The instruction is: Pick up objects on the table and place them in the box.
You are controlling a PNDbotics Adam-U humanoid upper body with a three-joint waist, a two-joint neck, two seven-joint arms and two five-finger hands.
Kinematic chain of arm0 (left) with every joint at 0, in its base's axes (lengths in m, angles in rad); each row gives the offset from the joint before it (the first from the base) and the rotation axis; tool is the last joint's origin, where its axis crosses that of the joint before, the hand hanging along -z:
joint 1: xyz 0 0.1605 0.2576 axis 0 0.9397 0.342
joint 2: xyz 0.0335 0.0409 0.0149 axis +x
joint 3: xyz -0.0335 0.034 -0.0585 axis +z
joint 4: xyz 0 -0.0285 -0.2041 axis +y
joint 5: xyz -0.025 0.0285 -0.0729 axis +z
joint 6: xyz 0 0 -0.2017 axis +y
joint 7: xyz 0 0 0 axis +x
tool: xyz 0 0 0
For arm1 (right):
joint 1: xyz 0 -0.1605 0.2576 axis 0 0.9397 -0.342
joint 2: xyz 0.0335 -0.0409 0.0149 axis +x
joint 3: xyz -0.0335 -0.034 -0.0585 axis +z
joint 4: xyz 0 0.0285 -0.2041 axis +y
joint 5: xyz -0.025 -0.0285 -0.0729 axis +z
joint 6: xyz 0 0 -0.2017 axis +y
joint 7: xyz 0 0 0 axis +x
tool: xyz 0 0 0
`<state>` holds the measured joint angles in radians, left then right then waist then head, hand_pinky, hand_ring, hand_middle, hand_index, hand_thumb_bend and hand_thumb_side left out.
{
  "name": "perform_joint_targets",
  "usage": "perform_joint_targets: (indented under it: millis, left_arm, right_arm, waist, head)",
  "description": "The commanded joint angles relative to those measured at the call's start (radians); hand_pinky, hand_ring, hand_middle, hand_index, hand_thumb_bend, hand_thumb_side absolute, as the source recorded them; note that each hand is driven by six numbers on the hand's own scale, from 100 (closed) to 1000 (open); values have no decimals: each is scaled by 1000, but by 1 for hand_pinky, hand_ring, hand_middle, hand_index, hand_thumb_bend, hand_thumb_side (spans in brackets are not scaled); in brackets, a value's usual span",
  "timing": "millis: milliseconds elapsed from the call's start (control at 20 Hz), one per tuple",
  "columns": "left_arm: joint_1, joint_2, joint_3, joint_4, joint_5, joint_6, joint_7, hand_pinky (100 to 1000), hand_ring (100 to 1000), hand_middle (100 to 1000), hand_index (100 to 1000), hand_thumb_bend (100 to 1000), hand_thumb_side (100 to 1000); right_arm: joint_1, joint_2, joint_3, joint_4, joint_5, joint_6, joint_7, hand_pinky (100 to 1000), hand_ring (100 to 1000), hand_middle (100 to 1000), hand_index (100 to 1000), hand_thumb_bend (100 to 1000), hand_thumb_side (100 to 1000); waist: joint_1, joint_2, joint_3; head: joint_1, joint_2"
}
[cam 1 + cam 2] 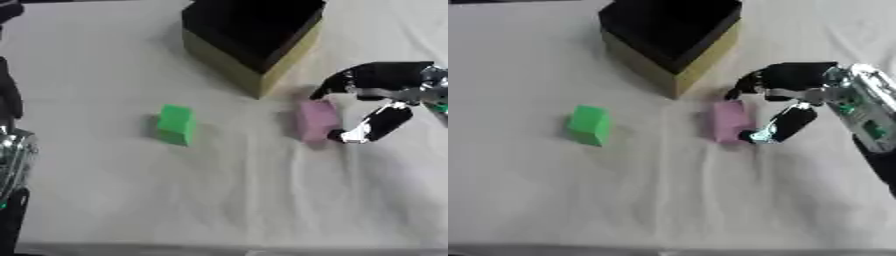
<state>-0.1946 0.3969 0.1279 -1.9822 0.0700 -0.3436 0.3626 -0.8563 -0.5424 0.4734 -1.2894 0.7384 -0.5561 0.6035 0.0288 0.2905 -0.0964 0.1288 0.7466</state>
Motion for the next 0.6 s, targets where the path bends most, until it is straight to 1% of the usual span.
perform_joint_targets:
  millis: [50, 200, 300, 600]
  left_arm:
    - [-8, 15, 8, -18, -4, 1, -4, 722, 722, 704, 742, 112, 942]
    - [-10, 14, 8, -18, -3, 0, -6, 722, 722, 704, 742, 112, 942]
    - [-11, 14, 9, -18, -2, 0, -6, 722, 722, 704, 742, 112, 942]
    - [-14, 11, 8, -18, -2, 1, -11, 722, 722, 704, 741, 112, 943]
  right_arm:
    - [-11, -9, -17, -13, 38, -96, 70, 882, 873, 804, 935, 321, 715]
    - [-7, -5, -19, -1, 56, -96, 60, 881, 872, 800, 935, 318, 728]
    - [-6, -2, -22, 4, 64, -95, 52, 880, 871, 796, 934, 316, 720]
    - [-6, 3, -35, 6, 86, -78, 11, 877, 868, 778, 928, 301, 732]
  waist:
    - [0, -16, 2]
    - [1, -15, 4]
    - [2, -14, 6]
    - [2, -11, 8]
  head:
    - [-4, -5]
    - [-5, -6]
    - [-6, -8]
    - [-10, -11]
